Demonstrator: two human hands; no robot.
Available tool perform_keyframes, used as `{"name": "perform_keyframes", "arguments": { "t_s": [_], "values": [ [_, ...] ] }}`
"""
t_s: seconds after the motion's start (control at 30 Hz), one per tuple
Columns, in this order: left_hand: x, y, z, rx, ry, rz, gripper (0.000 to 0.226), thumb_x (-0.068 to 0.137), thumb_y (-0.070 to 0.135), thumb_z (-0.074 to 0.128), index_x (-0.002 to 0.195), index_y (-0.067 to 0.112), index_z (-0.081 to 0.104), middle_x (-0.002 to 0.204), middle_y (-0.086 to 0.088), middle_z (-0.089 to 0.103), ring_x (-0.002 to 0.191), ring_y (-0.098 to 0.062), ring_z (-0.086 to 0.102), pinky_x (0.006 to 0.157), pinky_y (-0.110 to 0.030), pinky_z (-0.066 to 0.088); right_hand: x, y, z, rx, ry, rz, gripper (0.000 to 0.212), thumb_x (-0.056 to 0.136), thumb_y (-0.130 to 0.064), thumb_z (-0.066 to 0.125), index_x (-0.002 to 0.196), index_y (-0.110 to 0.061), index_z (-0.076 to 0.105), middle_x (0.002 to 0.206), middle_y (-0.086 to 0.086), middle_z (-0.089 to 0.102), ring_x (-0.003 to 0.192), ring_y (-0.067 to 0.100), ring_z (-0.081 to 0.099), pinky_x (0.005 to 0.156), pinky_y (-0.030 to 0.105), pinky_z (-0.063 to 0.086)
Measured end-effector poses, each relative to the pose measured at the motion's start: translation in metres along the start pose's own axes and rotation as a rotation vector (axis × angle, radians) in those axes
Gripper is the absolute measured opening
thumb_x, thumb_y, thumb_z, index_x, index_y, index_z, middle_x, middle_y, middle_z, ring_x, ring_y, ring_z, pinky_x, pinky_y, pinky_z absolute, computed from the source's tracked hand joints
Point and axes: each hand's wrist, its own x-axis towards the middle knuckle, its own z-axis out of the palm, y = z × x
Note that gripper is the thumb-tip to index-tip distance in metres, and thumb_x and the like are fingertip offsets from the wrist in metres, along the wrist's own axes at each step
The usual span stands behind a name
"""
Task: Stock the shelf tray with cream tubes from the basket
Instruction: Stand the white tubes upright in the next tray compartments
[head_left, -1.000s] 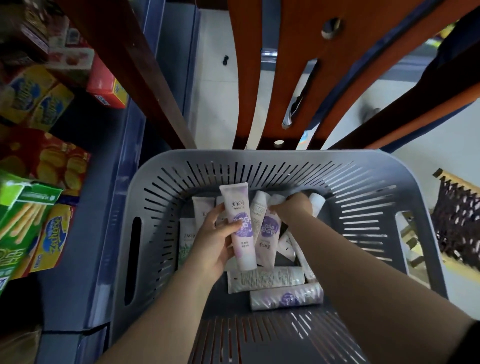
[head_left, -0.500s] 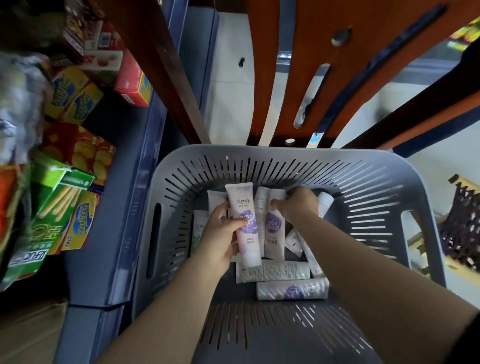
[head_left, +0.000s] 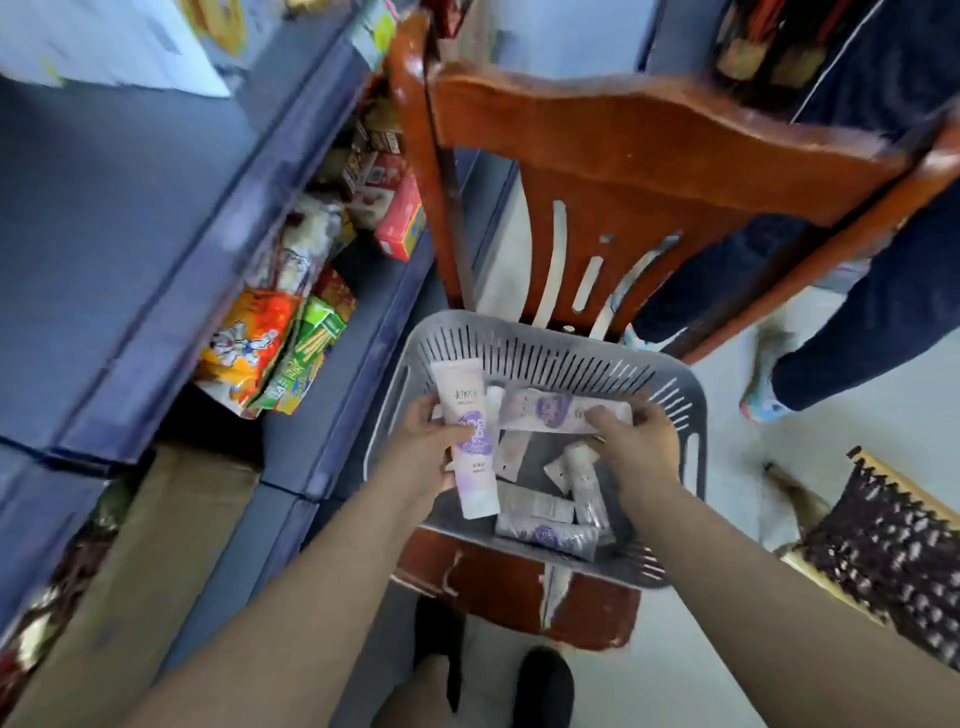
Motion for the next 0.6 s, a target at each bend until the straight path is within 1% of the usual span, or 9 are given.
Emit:
{"name": "perform_keyframes", "arguments": {
  "t_s": [0.1, 0.17, 0.3, 0.37, 0.43, 0.47, 0.5, 0.57, 0.6],
  "values": [
    [-0.056, 0.023, 0.000, -0.047, 0.019, 0.087, 0.038, 0.085, -0.011, 0.051, 0.105, 0.021, 0.048, 0.095, -0.006, 0.062, 0.077, -0.023, 0.061, 0.067, -0.035, 0.048, -0.052, -0.027, -0.017, 0.460, -0.152, 0.217, 0.018, 0.084, -0.002, 0.061, 0.102, -0.004, 0.057, 0.096, 0.011, 0.064, 0.085, 0.021, 0.063, 0.085, 0.036, 0.053],
    [-0.094, 0.039, -0.001, -0.047, 0.050, 0.155, 0.033, 0.085, -0.011, 0.049, 0.095, 0.020, 0.052, 0.089, -0.008, 0.062, 0.069, -0.022, 0.059, 0.064, -0.031, 0.045, -0.087, -0.043, -0.022, 0.592, -0.263, 0.285, 0.025, 0.086, 0.000, 0.058, 0.110, 0.000, 0.054, 0.103, 0.012, 0.062, 0.094, 0.022, 0.061, 0.079, 0.031, 0.053],
    [-0.169, 0.079, -0.012, -0.047, 0.069, 0.277, 0.024, 0.086, -0.008, 0.051, 0.091, 0.015, 0.057, 0.081, -0.009, 0.060, 0.065, -0.021, 0.057, 0.061, -0.031, 0.047, -0.152, -0.091, -0.023, 0.628, -0.496, 0.270, 0.004, 0.091, -0.003, 0.053, 0.092, 0.001, 0.055, 0.100, 0.013, 0.060, 0.090, 0.022, 0.060, 0.078, 0.031, 0.053],
    [-0.203, 0.101, -0.021, -0.059, 0.080, 0.353, 0.022, 0.085, -0.007, 0.053, 0.095, 0.012, 0.058, 0.082, -0.009, 0.064, 0.069, -0.021, 0.060, 0.056, -0.028, 0.052, -0.184, -0.115, -0.021, 0.614, -0.666, 0.169, 0.008, 0.093, -0.010, 0.053, 0.095, -0.002, 0.055, 0.103, 0.011, 0.060, 0.087, 0.017, 0.061, 0.070, 0.021, 0.056],
    [-0.237, 0.123, -0.031, -0.068, 0.101, 0.449, 0.025, 0.084, -0.006, 0.055, 0.103, 0.010, 0.059, 0.090, -0.010, 0.065, 0.074, -0.022, 0.062, 0.062, -0.030, 0.053, -0.219, -0.143, -0.018, 0.537, -0.804, 0.059, 0.018, 0.087, -0.025, 0.065, 0.092, -0.011, 0.055, 0.090, -0.001, 0.061, 0.079, 0.004, 0.060, 0.065, 0.007, 0.049],
    [-0.254, 0.135, -0.035, -0.058, 0.105, 0.503, 0.027, 0.084, -0.005, 0.056, 0.107, 0.009, 0.058, 0.091, -0.008, 0.065, 0.073, -0.022, 0.063, 0.065, -0.032, 0.052, -0.232, -0.156, -0.016, 0.510, -0.874, 0.006, 0.019, 0.084, -0.027, 0.068, 0.089, -0.013, 0.055, 0.084, -0.005, 0.060, 0.076, 0.001, 0.061, 0.065, 0.005, 0.047],
    [-0.272, 0.145, -0.040, -0.049, 0.111, 0.551, 0.029, 0.084, -0.005, 0.056, 0.109, 0.008, 0.057, 0.090, -0.006, 0.065, 0.070, -0.019, 0.064, 0.065, -0.032, 0.052, -0.246, -0.169, -0.016, 0.486, -0.900, -0.016, 0.012, 0.088, -0.021, 0.063, 0.087, -0.014, 0.054, 0.083, -0.005, 0.058, 0.077, 0.001, 0.062, 0.066, 0.007, 0.047],
    [-0.307, 0.165, -0.050, -0.030, 0.125, 0.646, 0.027, 0.084, -0.005, 0.057, 0.107, 0.009, 0.057, 0.086, -0.003, 0.066, 0.066, -0.015, 0.065, 0.063, -0.030, 0.053, -0.269, -0.193, -0.012, 0.430, -0.945, -0.127, 0.008, 0.092, -0.013, 0.052, 0.085, -0.013, 0.055, 0.090, 0.001, 0.060, 0.090, 0.013, 0.061, 0.077, 0.014, 0.049],
    [-0.323, 0.175, -0.055, -0.013, 0.134, 0.685, 0.027, 0.084, -0.005, 0.058, 0.106, 0.010, 0.057, 0.086, -0.004, 0.066, 0.067, -0.016, 0.065, 0.062, -0.030, 0.054, -0.283, -0.207, -0.012, 0.424, -0.961, -0.165, 0.006, 0.091, -0.013, 0.051, 0.088, -0.013, 0.056, 0.094, 0.001, 0.061, 0.092, 0.013, 0.060, 0.082, 0.014, 0.047]
  ]
}}
